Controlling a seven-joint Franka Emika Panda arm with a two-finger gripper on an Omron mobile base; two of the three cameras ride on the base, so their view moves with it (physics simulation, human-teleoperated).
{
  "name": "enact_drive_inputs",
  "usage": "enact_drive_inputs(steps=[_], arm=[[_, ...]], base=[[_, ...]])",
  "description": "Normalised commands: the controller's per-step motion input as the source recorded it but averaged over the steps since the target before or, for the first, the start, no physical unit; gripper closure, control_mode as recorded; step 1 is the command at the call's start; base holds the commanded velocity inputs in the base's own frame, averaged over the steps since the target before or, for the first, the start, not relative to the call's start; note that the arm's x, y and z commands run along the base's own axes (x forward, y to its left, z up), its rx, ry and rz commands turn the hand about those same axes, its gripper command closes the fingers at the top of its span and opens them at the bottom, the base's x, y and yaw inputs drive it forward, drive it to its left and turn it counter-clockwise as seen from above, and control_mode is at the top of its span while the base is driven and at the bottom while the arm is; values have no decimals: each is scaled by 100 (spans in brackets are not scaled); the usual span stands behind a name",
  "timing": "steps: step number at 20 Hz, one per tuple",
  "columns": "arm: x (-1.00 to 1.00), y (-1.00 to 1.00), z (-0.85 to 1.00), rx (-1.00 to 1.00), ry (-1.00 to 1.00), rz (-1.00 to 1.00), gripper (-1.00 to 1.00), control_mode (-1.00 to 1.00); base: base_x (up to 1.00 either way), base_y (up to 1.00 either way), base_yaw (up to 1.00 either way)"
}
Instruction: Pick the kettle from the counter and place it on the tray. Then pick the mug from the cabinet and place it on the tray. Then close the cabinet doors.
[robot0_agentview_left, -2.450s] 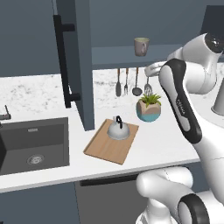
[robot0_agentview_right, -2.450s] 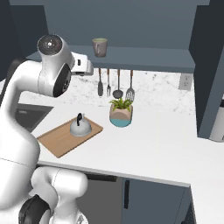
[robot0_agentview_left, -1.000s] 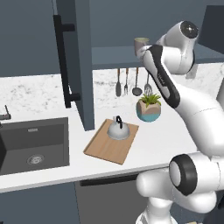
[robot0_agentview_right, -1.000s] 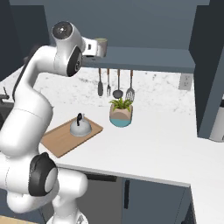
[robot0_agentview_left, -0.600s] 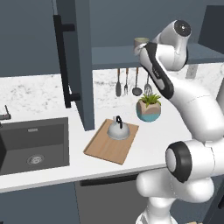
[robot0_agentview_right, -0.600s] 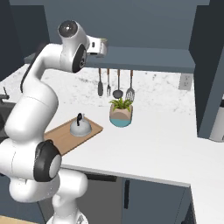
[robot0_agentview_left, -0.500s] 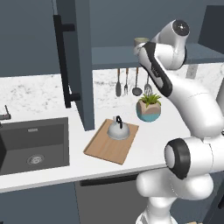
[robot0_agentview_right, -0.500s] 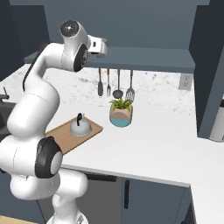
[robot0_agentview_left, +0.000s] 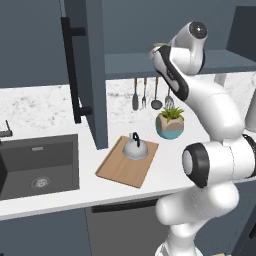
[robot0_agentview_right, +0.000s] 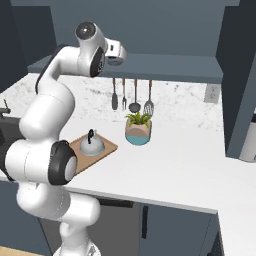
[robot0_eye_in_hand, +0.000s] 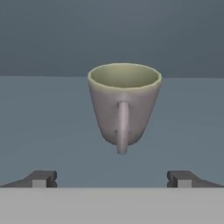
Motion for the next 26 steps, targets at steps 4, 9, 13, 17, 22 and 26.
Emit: enact_drive_inputs(steps=[4,9,13,17,22,26], arm=[[42,-11,0,0,0,0,-100,-100],[41,-7,0,0,0,0,-100,-100],[39,0,-2,0,0,0,-100,-100],[20,0,0,0,0,0,-100,-100],[13,0,0,0,0,0,100,-100],[0,0,-2,0,-1,0,100,-100]], base=[[0,0,0],[0,0,0],[0,0,0],[0,0,0],[0,0,0],[0,0,0]])
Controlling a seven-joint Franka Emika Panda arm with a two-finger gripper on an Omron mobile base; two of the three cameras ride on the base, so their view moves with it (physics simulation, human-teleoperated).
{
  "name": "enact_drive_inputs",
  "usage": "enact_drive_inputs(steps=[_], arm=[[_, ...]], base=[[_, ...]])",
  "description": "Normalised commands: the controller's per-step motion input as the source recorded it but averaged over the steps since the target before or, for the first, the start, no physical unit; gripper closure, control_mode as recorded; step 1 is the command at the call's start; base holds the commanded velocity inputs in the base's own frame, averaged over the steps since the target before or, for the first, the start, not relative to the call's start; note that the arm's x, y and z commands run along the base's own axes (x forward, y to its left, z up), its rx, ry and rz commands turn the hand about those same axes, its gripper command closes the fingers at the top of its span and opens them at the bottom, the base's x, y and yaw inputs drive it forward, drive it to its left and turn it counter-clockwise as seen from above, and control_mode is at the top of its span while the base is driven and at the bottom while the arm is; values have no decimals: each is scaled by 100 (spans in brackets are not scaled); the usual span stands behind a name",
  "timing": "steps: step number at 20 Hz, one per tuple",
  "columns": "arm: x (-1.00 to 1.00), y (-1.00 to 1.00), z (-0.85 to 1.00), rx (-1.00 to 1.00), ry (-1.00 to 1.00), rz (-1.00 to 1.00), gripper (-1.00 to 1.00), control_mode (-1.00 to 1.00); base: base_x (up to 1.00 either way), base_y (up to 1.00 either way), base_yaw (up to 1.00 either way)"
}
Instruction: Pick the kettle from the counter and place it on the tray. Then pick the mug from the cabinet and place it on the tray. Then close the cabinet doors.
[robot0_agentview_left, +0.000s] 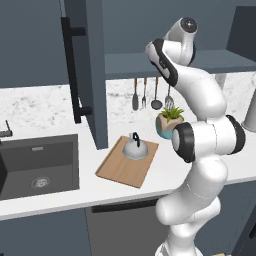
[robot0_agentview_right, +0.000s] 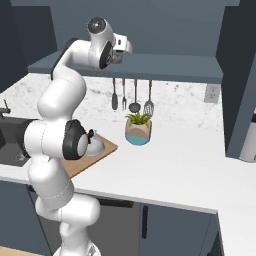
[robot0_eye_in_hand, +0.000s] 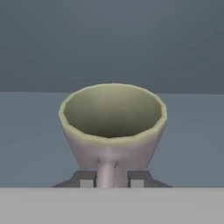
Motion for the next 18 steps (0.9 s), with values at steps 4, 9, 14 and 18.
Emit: enact_drive_inputs(steps=[4,9,14,18], arm=[[0,0,-6,0,-10,0,100,-100],[0,0,-5,0,-9,0,100,-100],[-12,0,-1,0,-5,0,100,-100],[-77,-6,0,0,-3,1,100,-100]], base=[[0,0,0],[0,0,0],[0,0,0],[0,0,0]])
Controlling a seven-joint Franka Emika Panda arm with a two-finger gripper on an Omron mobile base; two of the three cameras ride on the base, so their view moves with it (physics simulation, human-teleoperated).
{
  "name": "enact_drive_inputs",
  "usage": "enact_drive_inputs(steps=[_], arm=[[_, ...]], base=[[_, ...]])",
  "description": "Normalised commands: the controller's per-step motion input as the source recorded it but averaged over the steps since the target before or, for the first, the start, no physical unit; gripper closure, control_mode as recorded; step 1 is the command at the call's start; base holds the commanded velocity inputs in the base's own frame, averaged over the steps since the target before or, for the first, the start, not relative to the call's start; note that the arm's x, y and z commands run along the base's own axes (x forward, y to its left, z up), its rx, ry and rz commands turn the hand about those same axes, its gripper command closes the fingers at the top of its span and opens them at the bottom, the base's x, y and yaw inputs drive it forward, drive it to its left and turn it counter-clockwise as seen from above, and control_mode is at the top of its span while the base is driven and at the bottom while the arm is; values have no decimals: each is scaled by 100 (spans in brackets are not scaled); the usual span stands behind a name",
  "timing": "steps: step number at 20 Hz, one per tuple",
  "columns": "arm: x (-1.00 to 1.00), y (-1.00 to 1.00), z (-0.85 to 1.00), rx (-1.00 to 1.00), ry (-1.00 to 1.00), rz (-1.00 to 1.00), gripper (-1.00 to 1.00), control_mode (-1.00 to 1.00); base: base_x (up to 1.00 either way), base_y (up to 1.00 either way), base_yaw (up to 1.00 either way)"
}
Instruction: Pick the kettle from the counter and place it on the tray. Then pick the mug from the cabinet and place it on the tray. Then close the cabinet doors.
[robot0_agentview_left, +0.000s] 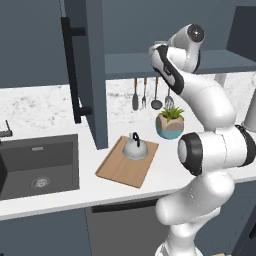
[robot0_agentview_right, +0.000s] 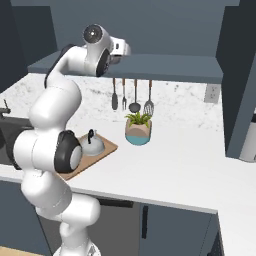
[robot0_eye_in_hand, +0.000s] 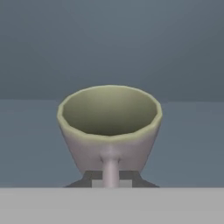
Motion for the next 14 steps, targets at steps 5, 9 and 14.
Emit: enact_drive_inputs(steps=[5,9,14], arm=[[-100,-19,0,-5,0,19,100,-100],[-100,-18,0,-3,-6,29,100,-100],[-100,-2,0,-5,-3,29,100,-100]], base=[[0,0,0],[0,0,0],[0,0,0]])
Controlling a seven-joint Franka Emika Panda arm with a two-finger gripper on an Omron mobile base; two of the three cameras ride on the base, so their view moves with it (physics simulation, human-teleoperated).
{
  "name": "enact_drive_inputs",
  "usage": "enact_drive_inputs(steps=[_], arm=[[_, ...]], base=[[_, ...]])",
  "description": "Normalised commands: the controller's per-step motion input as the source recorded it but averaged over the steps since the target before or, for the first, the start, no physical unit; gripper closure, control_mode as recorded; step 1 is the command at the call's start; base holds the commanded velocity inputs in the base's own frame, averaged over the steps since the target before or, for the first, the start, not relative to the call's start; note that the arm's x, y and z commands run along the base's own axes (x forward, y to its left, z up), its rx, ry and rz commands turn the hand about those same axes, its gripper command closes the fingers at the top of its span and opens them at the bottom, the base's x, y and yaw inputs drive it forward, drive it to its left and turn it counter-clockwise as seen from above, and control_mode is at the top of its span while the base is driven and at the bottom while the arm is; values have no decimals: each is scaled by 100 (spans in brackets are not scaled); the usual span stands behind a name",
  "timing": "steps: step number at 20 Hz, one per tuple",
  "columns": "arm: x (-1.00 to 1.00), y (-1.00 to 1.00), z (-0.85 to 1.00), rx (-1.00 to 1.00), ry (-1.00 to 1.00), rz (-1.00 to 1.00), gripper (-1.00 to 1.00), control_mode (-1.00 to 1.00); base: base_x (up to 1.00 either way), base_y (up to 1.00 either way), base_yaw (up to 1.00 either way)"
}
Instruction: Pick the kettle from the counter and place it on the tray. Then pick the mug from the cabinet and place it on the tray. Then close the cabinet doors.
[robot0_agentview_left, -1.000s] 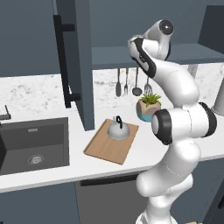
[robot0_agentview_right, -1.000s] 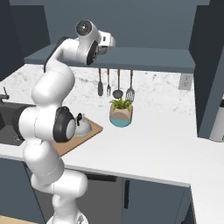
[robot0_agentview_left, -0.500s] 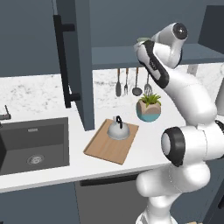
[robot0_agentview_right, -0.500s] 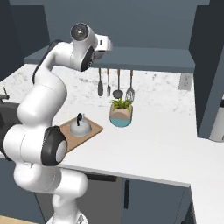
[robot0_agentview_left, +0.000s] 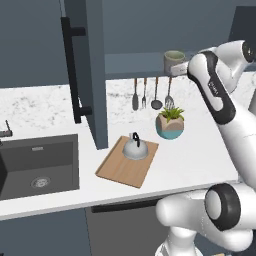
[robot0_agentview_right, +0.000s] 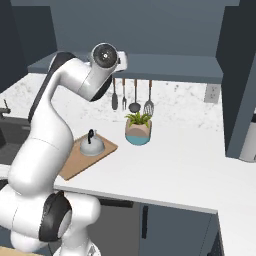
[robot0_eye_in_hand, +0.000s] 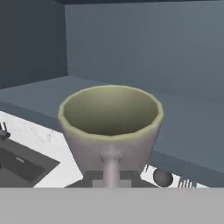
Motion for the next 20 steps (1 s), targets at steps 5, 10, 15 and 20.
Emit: enact_drive_inputs(steps=[5,10,15,20], arm=[[-100,1,0,-7,-1,30,100,-100],[-100,29,-1,-3,0,25,100,-100],[-73,58,-56,-2,0,18,100,-100],[-9,49,-79,0,27,8,100,-100]], base=[[0,0,0],[0,0,0],[0,0,0],[0,0,0]])
